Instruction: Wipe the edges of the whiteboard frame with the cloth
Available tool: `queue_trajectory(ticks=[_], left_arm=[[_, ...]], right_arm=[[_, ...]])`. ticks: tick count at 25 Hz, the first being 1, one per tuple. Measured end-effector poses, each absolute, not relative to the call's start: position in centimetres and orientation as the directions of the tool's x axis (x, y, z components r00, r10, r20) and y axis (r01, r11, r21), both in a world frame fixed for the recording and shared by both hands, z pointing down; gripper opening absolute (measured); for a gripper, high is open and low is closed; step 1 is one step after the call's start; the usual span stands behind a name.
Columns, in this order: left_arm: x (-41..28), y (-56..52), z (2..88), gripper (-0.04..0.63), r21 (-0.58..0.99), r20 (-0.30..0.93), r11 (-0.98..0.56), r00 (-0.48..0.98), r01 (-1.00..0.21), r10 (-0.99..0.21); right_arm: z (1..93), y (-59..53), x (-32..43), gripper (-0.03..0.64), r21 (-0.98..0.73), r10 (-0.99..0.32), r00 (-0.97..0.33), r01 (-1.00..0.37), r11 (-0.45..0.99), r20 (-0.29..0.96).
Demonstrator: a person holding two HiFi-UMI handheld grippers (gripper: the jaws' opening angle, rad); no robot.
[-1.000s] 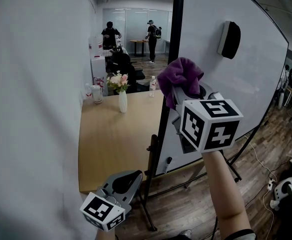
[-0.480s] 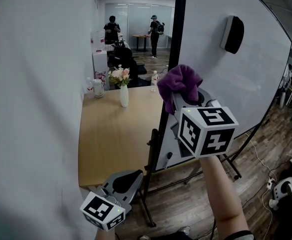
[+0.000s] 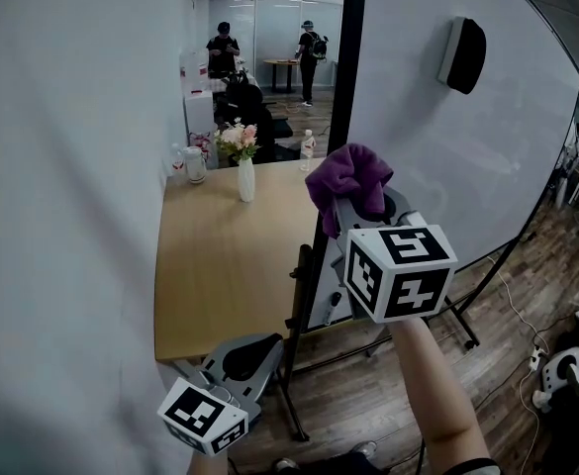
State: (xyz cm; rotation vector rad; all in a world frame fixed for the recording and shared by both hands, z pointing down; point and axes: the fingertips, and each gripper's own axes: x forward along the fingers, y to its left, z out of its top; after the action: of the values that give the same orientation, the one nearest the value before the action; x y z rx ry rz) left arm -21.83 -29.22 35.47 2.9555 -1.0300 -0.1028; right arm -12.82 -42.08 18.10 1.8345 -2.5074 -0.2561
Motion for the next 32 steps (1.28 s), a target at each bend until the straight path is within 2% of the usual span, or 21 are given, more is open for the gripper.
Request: queue_trajectory(ticks=[32], left_arm=[[-21.7,-29.1,36.9,0.017,0.056,-0.04,-0.762,0.761,-0.646,-0.648]], right_arm=[[25.9,-42.2,-12.7,0.06,0.123,-0.954,-0.299,-0.948,0.293,-0.033]])
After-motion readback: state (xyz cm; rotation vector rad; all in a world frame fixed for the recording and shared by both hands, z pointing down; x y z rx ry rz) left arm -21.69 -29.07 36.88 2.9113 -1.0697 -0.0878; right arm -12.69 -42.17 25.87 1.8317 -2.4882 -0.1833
